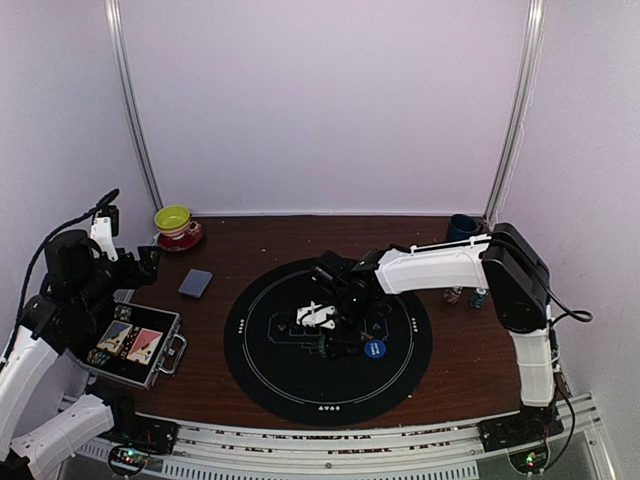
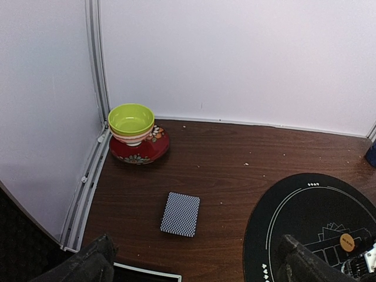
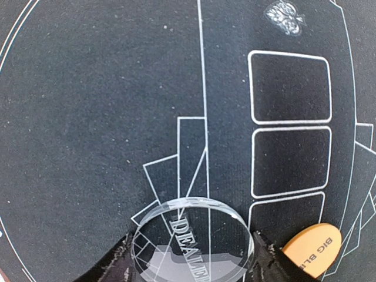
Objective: Distribute texas hold em gaming equipment
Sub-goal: Pick up the dealer button from the community card area, then place the dealer button in the dealer area.
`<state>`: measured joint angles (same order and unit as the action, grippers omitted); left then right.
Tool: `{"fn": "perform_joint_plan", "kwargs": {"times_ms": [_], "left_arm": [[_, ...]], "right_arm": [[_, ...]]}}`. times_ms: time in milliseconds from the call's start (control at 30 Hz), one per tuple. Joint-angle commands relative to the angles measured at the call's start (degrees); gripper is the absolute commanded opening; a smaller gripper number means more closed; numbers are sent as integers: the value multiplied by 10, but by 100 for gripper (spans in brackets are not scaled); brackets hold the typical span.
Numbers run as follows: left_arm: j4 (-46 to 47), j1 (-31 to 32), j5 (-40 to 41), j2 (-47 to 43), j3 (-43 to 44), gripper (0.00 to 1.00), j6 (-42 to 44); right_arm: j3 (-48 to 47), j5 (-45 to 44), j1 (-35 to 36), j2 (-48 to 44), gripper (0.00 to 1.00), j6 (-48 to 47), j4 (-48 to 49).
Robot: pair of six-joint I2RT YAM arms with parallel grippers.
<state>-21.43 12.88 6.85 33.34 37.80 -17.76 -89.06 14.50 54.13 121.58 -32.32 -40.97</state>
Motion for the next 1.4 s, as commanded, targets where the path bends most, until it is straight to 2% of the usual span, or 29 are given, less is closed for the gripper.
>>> {"fn": "perform_joint_plan", "kwargs": {"times_ms": [0, 333, 533, 800, 1167, 1367], "left_arm": [[16, 3, 4, -5, -6, 98, -5], [15, 3, 6, -4, -7, 98, -7], [15, 3, 10, -4, -8, 98, -7], [15, 3, 10, -3, -8, 98, -7], [15, -2, 9, -3, -7, 98, -8], [15, -3, 9, -4, -7, 98, -9]], "right_arm": [[-3, -11, -4, 39, 60, 10, -3], [-37, -46, -16, -8, 45, 55, 46], [-117, -58, -61, 24, 45, 104, 67], [-232, -120, -114, 100, 45, 160, 97], [-271, -155, -144, 164, 48, 189, 152], [-323, -149, -144, 205, 50, 202, 138]]}}
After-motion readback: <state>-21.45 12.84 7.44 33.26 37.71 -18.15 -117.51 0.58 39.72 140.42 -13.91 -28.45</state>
